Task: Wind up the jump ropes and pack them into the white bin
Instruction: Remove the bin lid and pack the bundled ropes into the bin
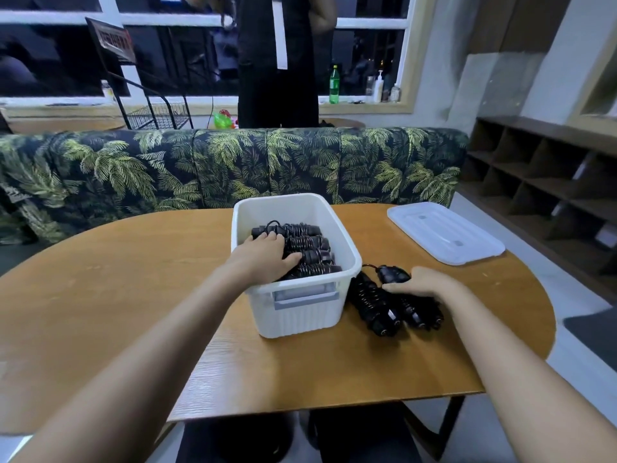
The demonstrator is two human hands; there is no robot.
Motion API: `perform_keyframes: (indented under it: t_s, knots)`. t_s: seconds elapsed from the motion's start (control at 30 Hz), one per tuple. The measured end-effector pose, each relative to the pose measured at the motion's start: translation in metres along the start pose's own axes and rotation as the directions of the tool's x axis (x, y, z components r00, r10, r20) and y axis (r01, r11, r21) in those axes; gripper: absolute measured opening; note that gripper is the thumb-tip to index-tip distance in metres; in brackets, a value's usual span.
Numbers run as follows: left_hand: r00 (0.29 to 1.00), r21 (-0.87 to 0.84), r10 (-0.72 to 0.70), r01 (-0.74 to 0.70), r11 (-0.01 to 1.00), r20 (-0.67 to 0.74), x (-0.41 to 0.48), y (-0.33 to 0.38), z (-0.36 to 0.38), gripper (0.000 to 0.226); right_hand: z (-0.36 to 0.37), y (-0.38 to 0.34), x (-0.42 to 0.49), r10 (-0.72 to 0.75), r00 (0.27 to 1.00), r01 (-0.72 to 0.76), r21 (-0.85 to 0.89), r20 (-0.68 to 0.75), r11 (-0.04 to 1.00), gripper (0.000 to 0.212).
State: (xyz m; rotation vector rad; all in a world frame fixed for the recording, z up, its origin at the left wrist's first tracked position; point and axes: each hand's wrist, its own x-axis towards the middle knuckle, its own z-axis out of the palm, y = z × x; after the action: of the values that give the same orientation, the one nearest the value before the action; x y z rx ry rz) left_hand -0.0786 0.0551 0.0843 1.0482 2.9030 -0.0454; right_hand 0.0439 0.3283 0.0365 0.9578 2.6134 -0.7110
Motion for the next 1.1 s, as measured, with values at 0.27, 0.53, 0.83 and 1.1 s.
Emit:
perform_keyframes:
  t_s: [0.27,0.53,0.83,1.1]
  knots:
    - [0.994,-0.476,0.049,-0.091,0.875,-0.099,0.002,-0.016,-0.016,0.042,-0.019,-0.012,0.017,-0.083,0.956,0.167,0.29,-0.28,0.942,0.05]
    - [0.899,-0.663,-0.313,0.034,0.748,-0.307,0.054,-0.069,-0.038,0.031,-0.066,-0.18,0.003,-0.71,0.569,0.79,0.036,-0.415,0.612,0.07]
    - [0.9,-0.511,-0.273,0.067,0.857,-0.34,0.09,-0.081,-0.018,0.03,-0.019,-0.222,0.073,-0.859,0.512,0.825,-0.264,-0.024,0.499,0.064]
    - [0.971,-0.168,-0.097,0.06,0.984,-0.219,0.11,-0.057,-0.011,0.044,-0.02,-0.215,0.072,-0.827,0.529,0.741,-0.373,-0.188,0.559,0.046]
